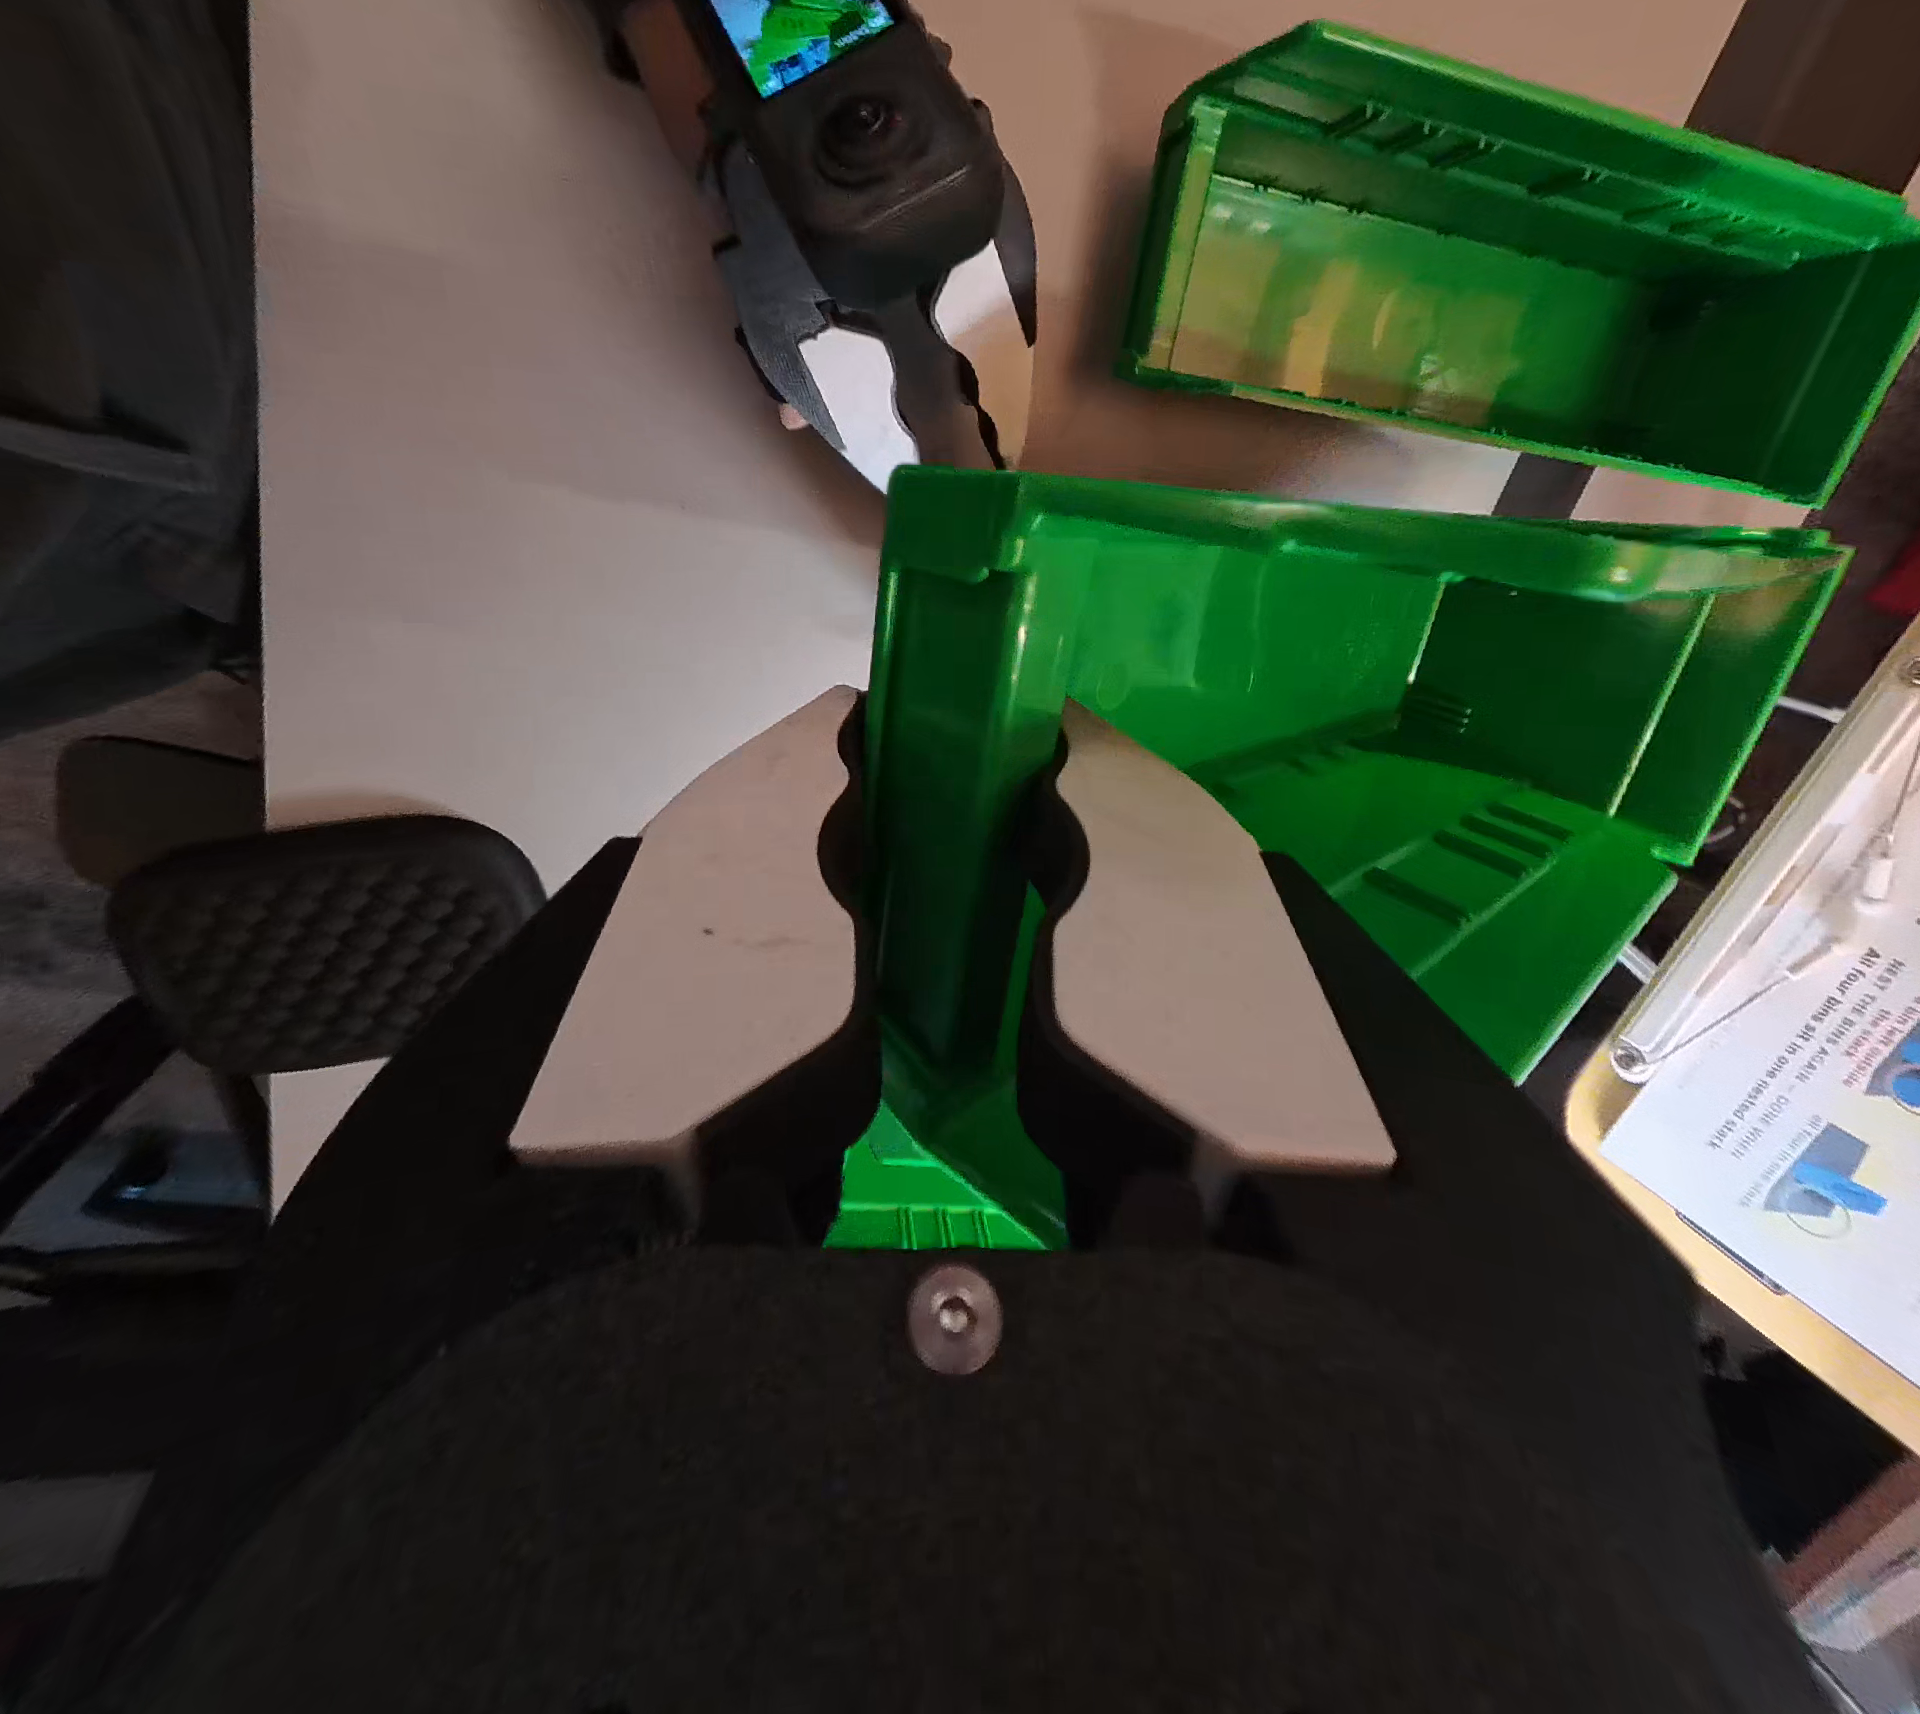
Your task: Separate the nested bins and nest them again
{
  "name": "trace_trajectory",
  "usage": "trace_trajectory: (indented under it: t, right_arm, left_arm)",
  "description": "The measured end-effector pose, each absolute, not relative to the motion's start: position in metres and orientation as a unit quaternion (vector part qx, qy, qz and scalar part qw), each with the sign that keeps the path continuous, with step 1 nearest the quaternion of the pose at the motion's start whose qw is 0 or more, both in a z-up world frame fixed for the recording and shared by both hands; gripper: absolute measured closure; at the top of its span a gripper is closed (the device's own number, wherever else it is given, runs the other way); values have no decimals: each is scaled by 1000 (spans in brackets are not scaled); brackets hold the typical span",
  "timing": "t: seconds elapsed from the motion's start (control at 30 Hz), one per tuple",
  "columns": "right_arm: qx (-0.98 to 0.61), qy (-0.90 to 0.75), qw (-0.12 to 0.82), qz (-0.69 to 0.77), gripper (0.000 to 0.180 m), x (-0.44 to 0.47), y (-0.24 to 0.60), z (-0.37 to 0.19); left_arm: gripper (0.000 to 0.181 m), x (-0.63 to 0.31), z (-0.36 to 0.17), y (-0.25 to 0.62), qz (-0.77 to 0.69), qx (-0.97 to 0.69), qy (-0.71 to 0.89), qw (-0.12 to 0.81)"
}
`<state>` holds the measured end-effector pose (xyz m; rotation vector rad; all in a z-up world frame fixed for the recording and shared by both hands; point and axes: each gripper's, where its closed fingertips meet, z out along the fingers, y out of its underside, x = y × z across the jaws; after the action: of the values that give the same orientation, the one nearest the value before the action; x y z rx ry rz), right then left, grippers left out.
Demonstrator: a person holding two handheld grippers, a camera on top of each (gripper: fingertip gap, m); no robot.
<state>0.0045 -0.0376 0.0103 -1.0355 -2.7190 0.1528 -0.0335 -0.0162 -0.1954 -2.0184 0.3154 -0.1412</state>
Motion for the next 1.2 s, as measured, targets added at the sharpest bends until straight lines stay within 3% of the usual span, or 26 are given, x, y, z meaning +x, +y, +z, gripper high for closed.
trace_trajectory:
  t: [0.2, 0.47, 0.6, 0.97, 1.1, 1.2]
  right_arm:
    - [-353, -921, 117, 120, 151, 13, -57, 32]
    - [-369, -912, 178, 31, 152, 36, -27, 37]
    - [-391, -899, 192, -42, 152, 63, 9, -7]
    - [-426, -846, 293, -129, 150, 102, 106, -200]
    - [-401, -831, 344, -174, 146, 98, 124, -214]
    - [-452, -814, 344, -121, 134, 95, 103, -198]
  left_arm:
    - [159, -47, -184, -13, -77, -832, 96, 540]
    - [159, -57, -179, -15, -34, -829, 107, 548]
    - [160, -66, -171, -22, -27, -823, 102, 558]
    - [156, -65, -170, -30, -32, -822, 112, 557]
    - [155, -65, -175, -29, -19, -825, 122, 551]
    - [155, -66, -176, -30, -21, -827, 121, 549]
